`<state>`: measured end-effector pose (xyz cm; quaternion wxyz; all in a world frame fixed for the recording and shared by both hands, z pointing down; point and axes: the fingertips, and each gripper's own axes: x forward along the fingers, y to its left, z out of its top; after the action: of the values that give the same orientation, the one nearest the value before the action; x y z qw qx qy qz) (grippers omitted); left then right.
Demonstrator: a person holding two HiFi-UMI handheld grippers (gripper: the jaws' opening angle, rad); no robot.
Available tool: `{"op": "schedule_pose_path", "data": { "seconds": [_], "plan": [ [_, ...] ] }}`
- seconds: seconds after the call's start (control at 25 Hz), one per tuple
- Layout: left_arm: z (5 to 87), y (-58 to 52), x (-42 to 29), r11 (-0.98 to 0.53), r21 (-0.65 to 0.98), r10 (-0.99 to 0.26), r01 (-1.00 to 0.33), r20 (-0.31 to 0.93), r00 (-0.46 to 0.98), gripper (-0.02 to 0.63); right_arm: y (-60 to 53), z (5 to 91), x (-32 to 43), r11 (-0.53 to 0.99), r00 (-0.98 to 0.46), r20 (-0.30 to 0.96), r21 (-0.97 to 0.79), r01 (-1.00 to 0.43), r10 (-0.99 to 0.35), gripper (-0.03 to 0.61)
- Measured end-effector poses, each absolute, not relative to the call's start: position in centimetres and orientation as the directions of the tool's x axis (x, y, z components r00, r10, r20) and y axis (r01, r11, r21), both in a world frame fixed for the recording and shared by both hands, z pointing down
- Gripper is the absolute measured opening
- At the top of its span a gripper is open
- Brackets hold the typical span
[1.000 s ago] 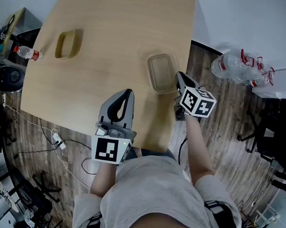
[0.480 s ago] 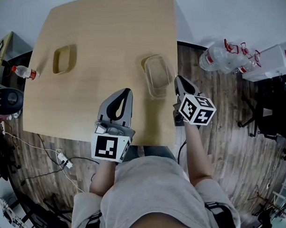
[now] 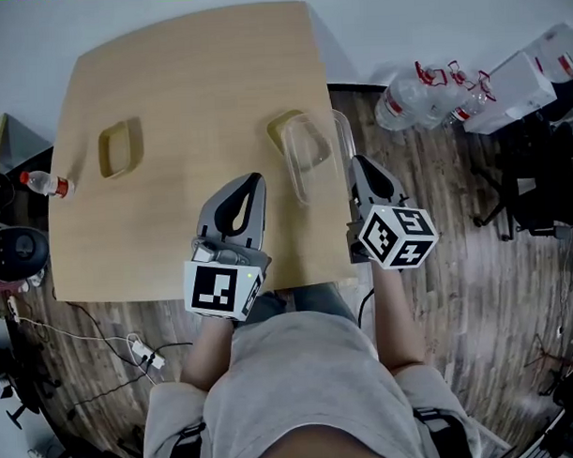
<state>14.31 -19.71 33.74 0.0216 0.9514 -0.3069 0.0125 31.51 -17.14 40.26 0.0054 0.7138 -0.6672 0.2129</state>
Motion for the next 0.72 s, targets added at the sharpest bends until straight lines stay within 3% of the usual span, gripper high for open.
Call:
{"op": "schedule_pose_path", "data": {
  "seconds": [0.72],
  "plan": [
    [31.1, -16.4, 17.0, -0.927, 0.001, -0.376, -0.376, -0.023, 0.926, 0.015, -8.2, 32.6, 30.4, -0.257, 0.233, 0.137, -0.207, -0.944, -0.963, 0.023]
  ]
}}
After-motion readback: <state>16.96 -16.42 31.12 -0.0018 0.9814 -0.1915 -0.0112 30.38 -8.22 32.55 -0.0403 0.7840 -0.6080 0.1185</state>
